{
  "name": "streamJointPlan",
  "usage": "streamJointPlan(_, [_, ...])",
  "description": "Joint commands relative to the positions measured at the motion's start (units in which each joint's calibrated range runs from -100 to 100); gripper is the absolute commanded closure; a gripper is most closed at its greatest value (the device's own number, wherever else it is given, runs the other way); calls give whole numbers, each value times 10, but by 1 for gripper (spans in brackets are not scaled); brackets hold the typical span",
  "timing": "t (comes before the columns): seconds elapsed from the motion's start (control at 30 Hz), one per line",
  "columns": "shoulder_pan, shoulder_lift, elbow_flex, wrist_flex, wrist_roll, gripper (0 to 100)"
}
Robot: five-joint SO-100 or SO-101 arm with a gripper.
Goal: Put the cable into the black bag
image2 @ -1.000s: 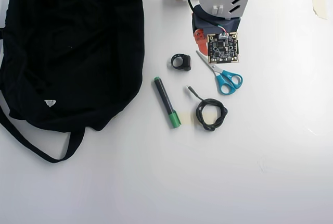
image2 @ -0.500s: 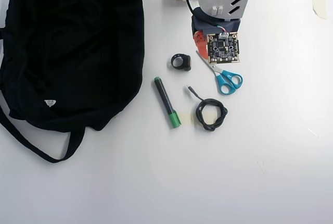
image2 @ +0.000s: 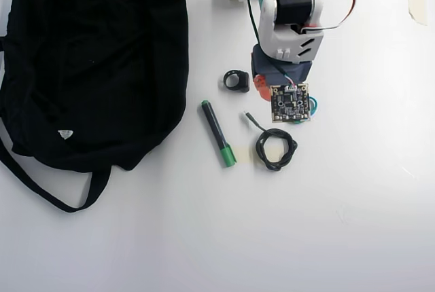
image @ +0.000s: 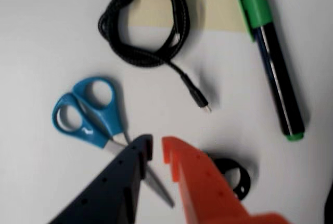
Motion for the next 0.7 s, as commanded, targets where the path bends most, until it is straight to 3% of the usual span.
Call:
streamJointPlan(0.0, [-2,24,-66,-6,-3,98])
streamJointPlan(0.67, [-4,186,-226,6,-66,98])
